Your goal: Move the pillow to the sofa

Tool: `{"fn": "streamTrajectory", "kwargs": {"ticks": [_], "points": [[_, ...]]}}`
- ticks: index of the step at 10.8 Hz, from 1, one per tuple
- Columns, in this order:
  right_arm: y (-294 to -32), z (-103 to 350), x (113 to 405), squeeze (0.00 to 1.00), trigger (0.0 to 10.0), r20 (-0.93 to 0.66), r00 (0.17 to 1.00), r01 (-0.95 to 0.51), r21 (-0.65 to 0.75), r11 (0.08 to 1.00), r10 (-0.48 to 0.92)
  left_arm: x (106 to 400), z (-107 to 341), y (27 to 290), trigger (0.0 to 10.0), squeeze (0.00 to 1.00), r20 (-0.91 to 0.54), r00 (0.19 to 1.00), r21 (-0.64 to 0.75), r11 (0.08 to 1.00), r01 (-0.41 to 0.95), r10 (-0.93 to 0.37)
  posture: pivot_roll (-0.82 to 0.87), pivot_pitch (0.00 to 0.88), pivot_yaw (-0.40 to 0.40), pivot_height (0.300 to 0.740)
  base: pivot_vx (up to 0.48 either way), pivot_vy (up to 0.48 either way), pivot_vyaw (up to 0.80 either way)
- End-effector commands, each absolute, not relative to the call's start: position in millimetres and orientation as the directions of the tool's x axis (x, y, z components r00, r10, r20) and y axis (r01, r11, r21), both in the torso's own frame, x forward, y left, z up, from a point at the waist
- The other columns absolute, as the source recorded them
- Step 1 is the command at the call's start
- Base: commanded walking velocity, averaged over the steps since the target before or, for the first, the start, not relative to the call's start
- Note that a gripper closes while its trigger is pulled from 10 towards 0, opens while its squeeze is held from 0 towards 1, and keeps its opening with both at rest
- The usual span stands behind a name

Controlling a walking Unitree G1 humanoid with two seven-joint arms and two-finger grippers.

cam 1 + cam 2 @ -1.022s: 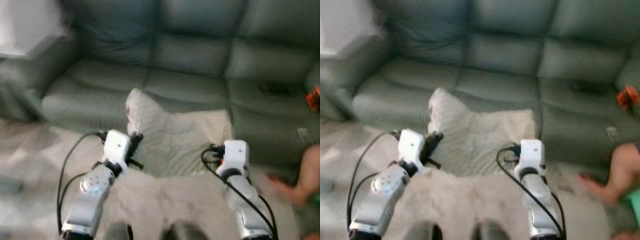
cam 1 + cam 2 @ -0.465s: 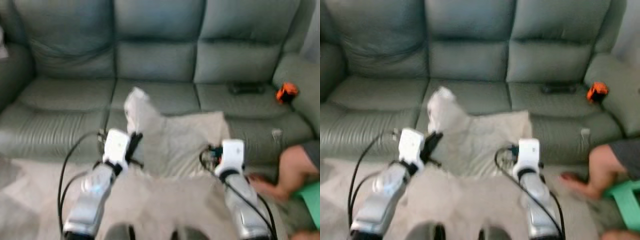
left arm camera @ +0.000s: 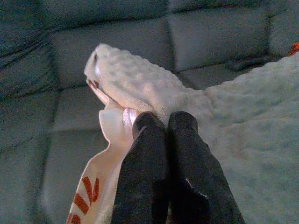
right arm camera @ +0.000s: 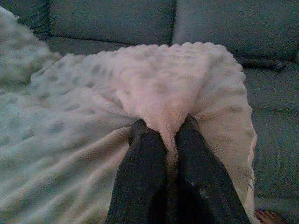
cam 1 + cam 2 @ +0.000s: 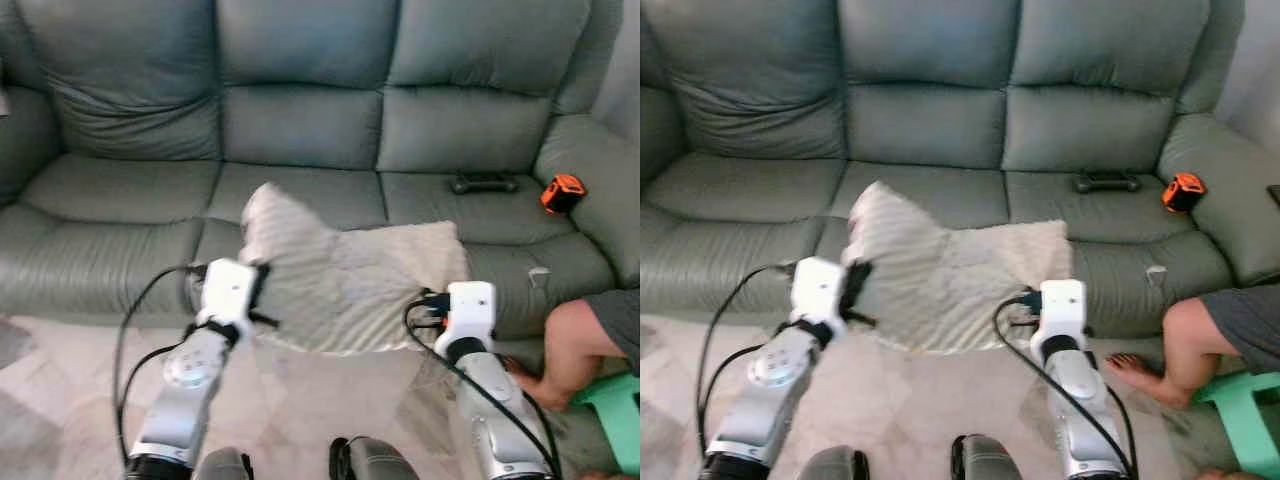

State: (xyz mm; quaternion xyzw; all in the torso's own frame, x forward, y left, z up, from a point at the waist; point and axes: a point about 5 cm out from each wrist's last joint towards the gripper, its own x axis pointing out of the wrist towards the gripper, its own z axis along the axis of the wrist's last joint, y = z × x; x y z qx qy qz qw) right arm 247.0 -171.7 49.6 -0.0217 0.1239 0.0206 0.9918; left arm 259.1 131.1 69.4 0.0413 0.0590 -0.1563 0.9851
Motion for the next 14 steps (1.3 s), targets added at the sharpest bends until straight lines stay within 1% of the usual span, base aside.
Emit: {"fn": "streamTrajectory", "kwargs": {"ticks": [1,2,6,8,11,14], "points": [[-173.5,57.6,247.8,0.00,10.0,-0.204,0.978,-0.041,-0.046,0.998,0.030,258.9,70.7,131.9,10.0,0.00,-0.116,0.946,0.061,0.948,0.312,-0.304,-0.05,0.091,-0.038,0.740,0.000,0.000,0.56],[-174.2,56.7,246.7,0.00,10.0,-0.207,0.978,-0.035,-0.041,0.999,0.025,258.0,71.1,131.2,10.0,0.00,-0.114,0.942,0.060,0.944,0.323,-0.315,-0.05,0.092,-0.037,0.740,0.000,0.000,0.47],[-173.5,56.3,246.3,0.00,10.0,-0.207,0.978,-0.025,-0.024,0.999,0.019,259.6,72.9,128.8,10.0,0.00,-0.092,0.936,0.047,0.938,0.345,-0.339,-0.05,0.094,-0.030,0.740,0.000,0.000,0.00],[-172.3,55.7,245.1,0.00,10.0,-0.209,0.978,-0.026,-0.020,0.999,0.021,257.5,73.3,126.9,10.0,0.00,-0.089,0.929,0.041,0.930,0.365,-0.360,-0.05,0.096,-0.026,0.740,0.319,0.000,0.00],[-171.1,55.0,243.9,0.00,10.0,-0.210,0.977,-0.026,-0.014,1.000,0.023,257.7,73.5,126.6,10.0,0.00,-0.089,0.924,0.042,0.925,0.377,-0.372,-0.05,0.098,-0.021,0.740,0.480,0.000,0.00],[-170.2,53.7,242.9,0.00,10.0,-0.213,0.977,-0.026,-0.012,1.000,0.022,257.2,73.1,125.7,10.0,0.00,-0.091,0.921,0.041,0.922,0.384,-0.379,-0.05,0.098,-0.022,0.740,0.359,0.000,0.00]]}}
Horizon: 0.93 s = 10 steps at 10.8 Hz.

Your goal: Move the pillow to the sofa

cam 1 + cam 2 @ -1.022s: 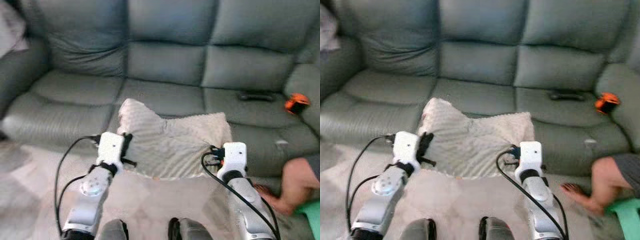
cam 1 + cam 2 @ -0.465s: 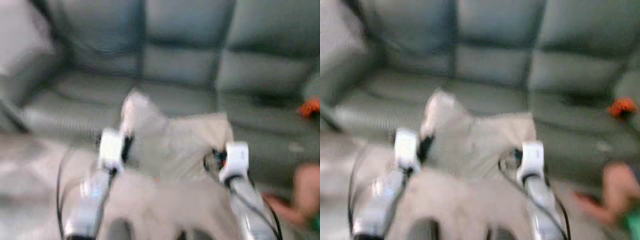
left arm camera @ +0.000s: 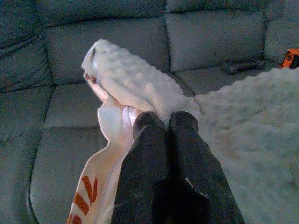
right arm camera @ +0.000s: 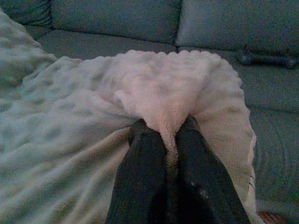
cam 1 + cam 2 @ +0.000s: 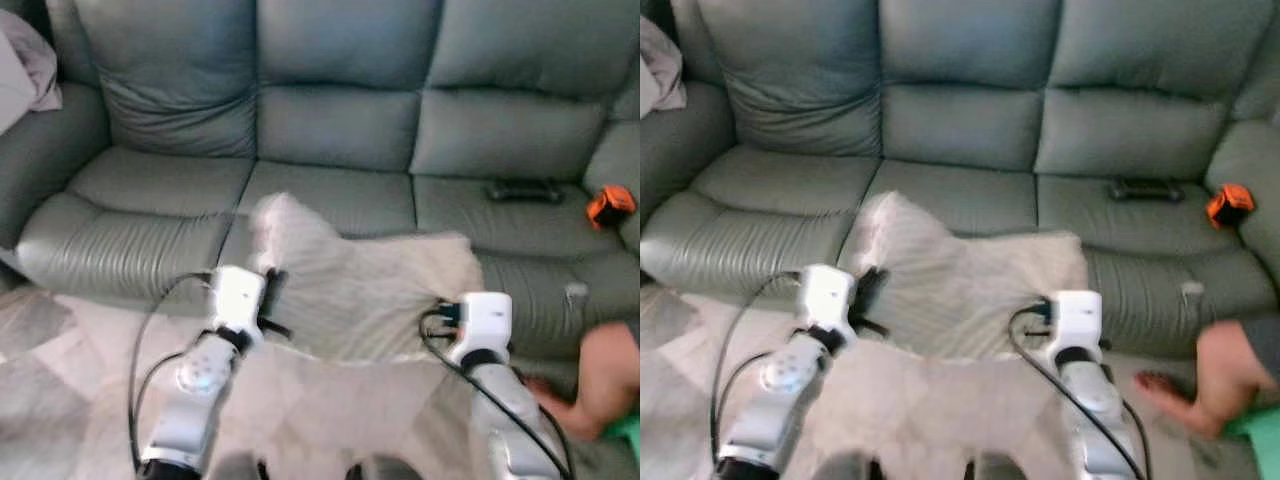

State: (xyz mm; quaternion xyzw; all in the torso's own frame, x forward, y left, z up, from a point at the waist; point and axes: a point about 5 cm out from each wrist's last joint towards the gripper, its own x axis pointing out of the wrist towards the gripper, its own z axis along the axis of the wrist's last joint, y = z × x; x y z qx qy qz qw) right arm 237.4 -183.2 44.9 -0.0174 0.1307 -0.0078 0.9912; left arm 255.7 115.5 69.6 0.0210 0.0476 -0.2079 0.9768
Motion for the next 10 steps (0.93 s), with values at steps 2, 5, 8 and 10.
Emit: {"fn": "streamTrajectory", "kwargs": {"ticks": [2,5,8,10], "points": [[-170.1,53.6,243.4,0.00,10.0,-0.214,0.976,-0.033,-0.012,0.999,0.029,257.4,73.1,125.5,10.0,0.00,-0.090,0.922,0.039,0.923,0.382,-0.377,-0.04,0.097,-0.025,0.740,0.420,0.000,0.00],[-169.6,54.2,244.4,0.00,10.0,-0.211,0.976,-0.048,-0.014,0.999,0.044,258.6,73.4,125.2,10.0,0.00,-0.092,0.924,0.037,0.926,0.376,-0.371,-0.04,0.093,-0.027,0.740,0.461,0.000,0.00],[-169.3,54.8,244.6,0.00,10.0,-0.211,0.976,-0.053,-0.015,0.998,0.048,259.3,73.4,124.2,10.0,0.00,-0.091,0.923,0.033,0.925,0.377,-0.373,-0.05,0.093,-0.028,0.740,0.439,0.000,0.00],[-169.9,54.3,243.9,0.00,10.0,-0.214,0.976,-0.053,-0.016,0.998,0.049,260.4,70.6,124.1,10.0,0.00,-0.112,0.928,0.024,0.932,0.361,-0.356,-0.05,0.093,-0.028,0.740,0.328,0.208,0.00]]}}
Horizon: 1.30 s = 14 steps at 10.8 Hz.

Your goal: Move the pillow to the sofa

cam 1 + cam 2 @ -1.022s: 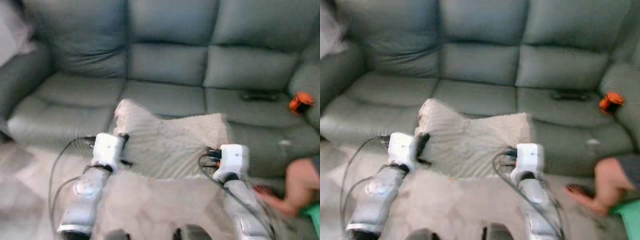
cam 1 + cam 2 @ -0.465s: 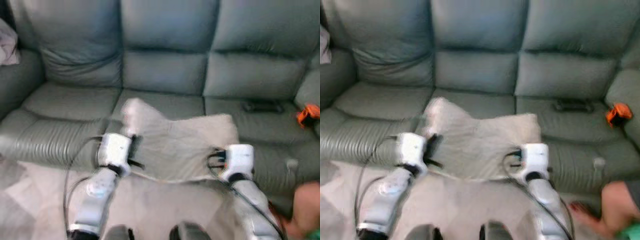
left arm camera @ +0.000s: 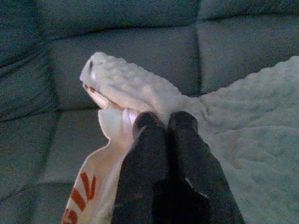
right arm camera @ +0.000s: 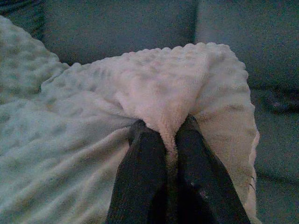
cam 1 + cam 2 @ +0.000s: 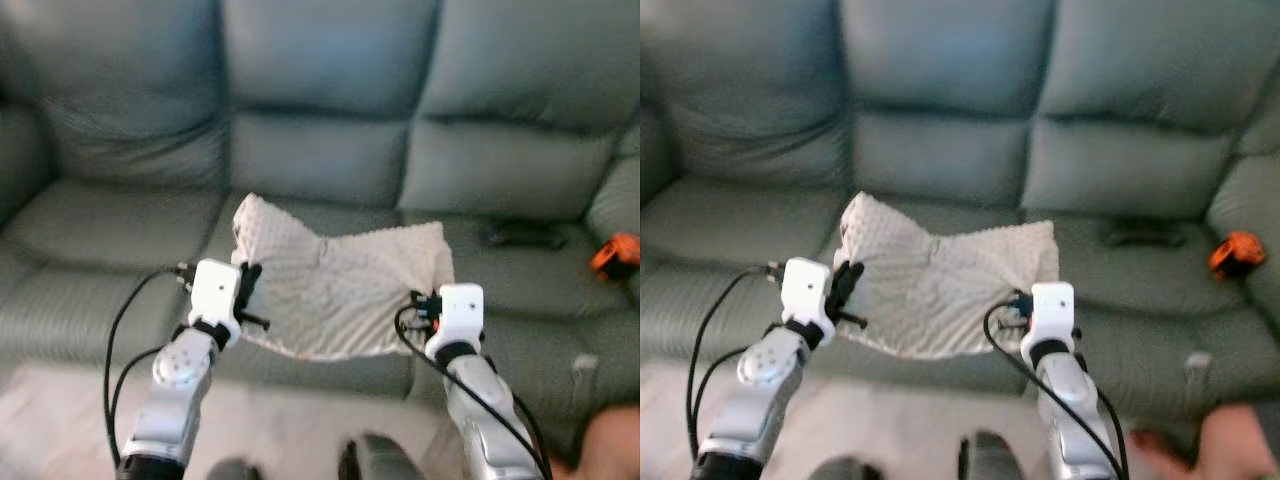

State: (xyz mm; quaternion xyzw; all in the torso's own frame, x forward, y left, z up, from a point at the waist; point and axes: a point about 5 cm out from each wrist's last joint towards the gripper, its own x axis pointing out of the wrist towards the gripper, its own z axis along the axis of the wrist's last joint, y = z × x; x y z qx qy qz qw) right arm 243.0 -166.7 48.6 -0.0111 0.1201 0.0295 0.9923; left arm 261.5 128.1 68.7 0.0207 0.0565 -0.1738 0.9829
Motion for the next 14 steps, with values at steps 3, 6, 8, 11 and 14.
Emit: {"fn": "streamTrajectory", "kwargs": {"ticks": [3,6,8,11,14], "points": [[-169.5,53.5,243.6,0.00,10.0,-0.217,0.975,-0.052,-0.015,0.999,0.048,259.8,72.4,122.0,10.0,0.00,-0.092,0.926,0.036,0.928,0.371,-0.366,-0.05,0.094,-0.030,0.740,0.000,0.228,0.00],[-170.1,52.9,243.1,0.00,10.0,-0.220,0.974,-0.053,-0.017,0.998,0.048,259.4,71.1,120.3,10.0,0.00,-0.102,0.925,0.033,0.928,0.370,-0.365,-0.05,0.095,-0.029,0.740,0.000,0.000,0.00],[-169.8,52.4,242.9,0.00,10.0,-0.221,0.974,-0.052,-0.016,0.999,0.047,259.7,71.1,120.0,10.0,0.00,-0.104,0.923,0.045,0.925,0.377,-0.371,-0.05,0.097,-0.027,0.740,0.000,0.480,0.00],[-169.8,52.6,241.9,0.00,10.0,-0.221,0.974,-0.049,-0.017,0.999,0.044,259.1,74.1,116.7,10.0,0.00,-0.085,0.920,0.045,0.921,0.386,-0.381,-0.05,0.102,-0.030,0.740,0.000,0.160,0.00],[-168.9,50.9,241.9,0.00,10.0,-0.232,0.972,-0.042,-0.008,0.999,0.039,256.9,73.7,114.4,10.0,0.00,-0.090,0.917,0.047,0.918,0.394,-0.389,-0.05,0.106,-0.031,0.740,0.000,0.000,0.00]]}}
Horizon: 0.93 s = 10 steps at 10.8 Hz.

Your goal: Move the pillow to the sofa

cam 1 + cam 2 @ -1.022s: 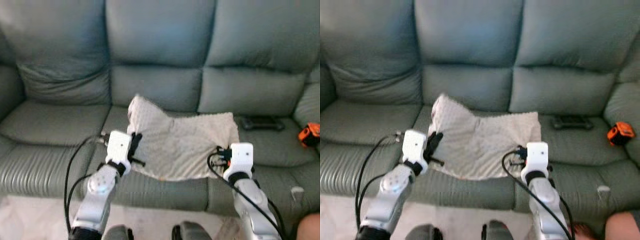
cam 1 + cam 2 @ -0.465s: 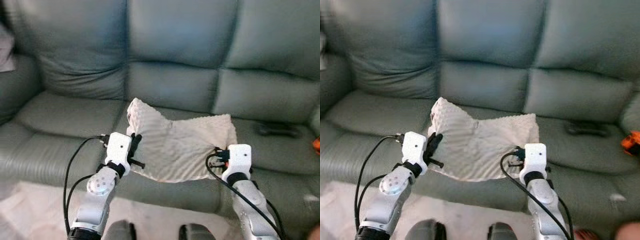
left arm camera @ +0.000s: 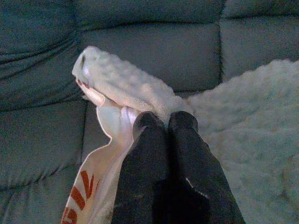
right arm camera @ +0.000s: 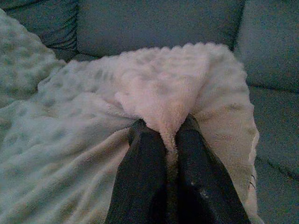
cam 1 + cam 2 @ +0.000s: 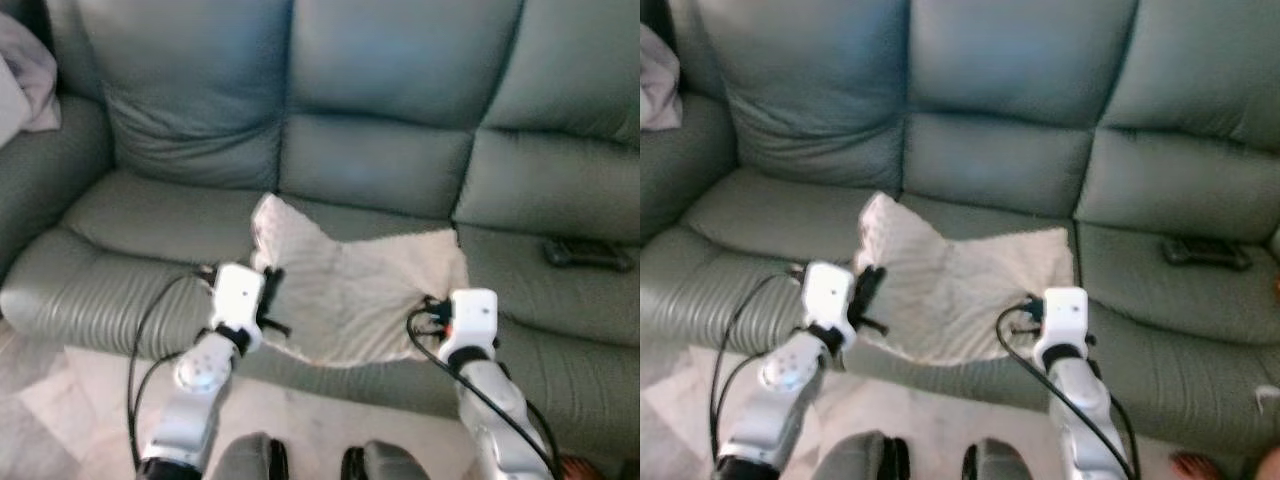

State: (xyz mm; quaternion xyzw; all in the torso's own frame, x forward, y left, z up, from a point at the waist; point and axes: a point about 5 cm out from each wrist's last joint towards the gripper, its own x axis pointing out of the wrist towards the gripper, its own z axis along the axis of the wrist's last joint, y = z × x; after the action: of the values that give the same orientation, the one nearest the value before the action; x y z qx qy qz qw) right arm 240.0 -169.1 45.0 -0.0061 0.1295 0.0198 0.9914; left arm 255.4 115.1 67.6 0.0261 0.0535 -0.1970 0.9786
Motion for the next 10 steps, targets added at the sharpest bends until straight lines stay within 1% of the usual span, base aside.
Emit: {"fn": "streamTrajectory", "kwargs": {"ticks": [1,2,8,9,10], "points": [[-168.7,49.8,241.8,0.00,10.0,-0.241,0.970,-0.040,0.008,0.999,0.040,256.6,73.8,114.4,10.0,0.00,-0.091,0.917,0.048,0.918,0.394,-0.389,-0.04,0.107,-0.034,0.740,0.000,0.000,-0.73],[-168.6,50.4,241.9,0.00,10.0,-0.236,0.971,-0.045,-0.003,0.999,0.043,255.7,73.5,114.4,10.0,0.00,-0.093,0.916,0.051,0.917,0.395,-0.389,-0.04,0.109,-0.035,0.740,0.000,0.000,-0.80],[-165.9,50.9,241.9,0.00,10.0,-0.227,0.973,-0.052,-0.005,0.999,0.050,253.1,72.0,116.2,10.0,0.00,-0.101,0.918,0.073,0.917,0.391,-0.383,-0.04,0.122,-0.028,0.740,0.000,0.000,0.00],[-165.7,50.6,241.6,0.00,10.0,-0.228,0.972,-0.051,-0.003,0.999,0.049,252.4,70.9,117.1,10.0,0.00,-0.105,0.918,0.074,0.918,0.390,-0.382,-0.04,0.124,-0.027,0.735,0.000,0.000,0.00],[-165.5,50.2,240.8,0.00,10.0,-0.227,0.973,-0.050,0.005,0.999,0.050,251.3,69.3,117.6,10.0,0.00,-0.113,0.918,0.074,0.918,0.389,-0.380,-0.04,0.128,-0.027,0.715,0.000,0.000,0.00]]}}
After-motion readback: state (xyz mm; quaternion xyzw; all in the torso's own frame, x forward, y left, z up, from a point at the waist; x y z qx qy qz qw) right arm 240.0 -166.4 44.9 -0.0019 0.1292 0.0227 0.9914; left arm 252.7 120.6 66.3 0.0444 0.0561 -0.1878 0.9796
